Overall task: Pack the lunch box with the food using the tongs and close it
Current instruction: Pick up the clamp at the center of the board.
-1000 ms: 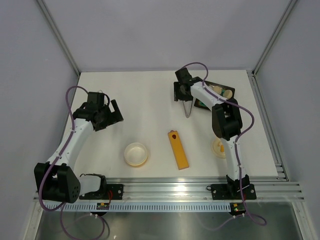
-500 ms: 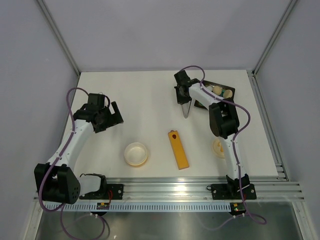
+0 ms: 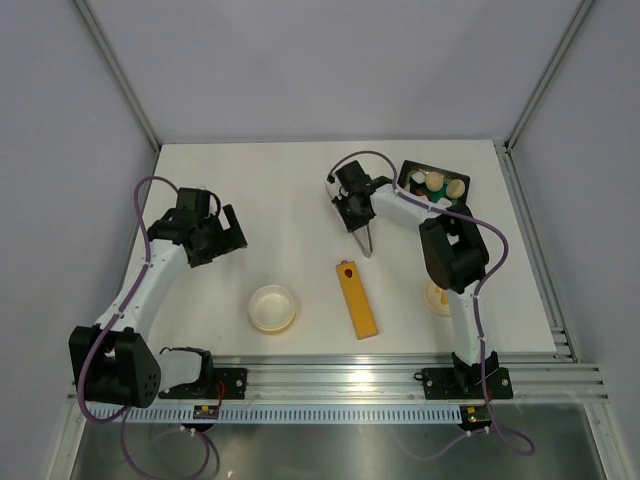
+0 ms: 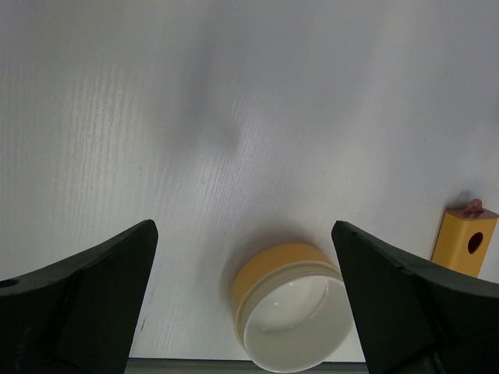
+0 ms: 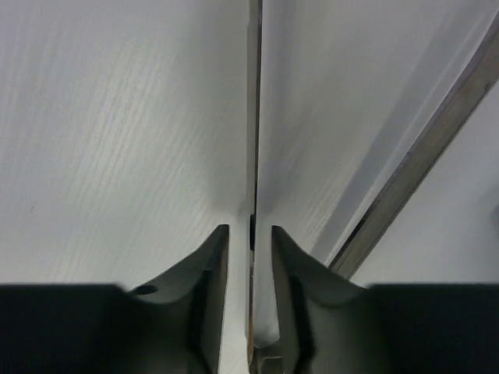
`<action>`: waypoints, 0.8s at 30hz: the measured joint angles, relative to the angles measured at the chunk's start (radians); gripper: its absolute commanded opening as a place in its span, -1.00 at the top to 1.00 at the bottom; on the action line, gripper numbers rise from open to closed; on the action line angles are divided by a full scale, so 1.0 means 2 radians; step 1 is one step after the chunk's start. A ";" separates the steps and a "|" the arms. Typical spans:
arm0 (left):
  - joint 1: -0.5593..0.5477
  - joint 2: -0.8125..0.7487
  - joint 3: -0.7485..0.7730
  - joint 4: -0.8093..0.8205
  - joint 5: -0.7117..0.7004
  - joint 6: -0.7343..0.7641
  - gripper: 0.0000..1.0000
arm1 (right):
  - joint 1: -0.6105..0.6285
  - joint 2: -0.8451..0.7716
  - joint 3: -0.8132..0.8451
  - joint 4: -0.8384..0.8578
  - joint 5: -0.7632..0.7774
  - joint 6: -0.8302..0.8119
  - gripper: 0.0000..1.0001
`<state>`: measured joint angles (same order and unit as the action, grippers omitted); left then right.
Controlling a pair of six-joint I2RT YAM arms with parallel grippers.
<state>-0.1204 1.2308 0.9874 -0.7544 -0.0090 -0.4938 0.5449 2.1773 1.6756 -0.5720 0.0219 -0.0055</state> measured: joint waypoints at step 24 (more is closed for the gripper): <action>-0.017 0.015 0.001 -0.005 -0.004 0.000 -0.98 | -0.004 -0.068 -0.046 0.019 0.031 0.030 -0.99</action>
<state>-0.1539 1.2602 0.9886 -0.7635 -0.0166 -0.4938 0.5369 2.0415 1.5845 -0.5335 0.0849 0.0536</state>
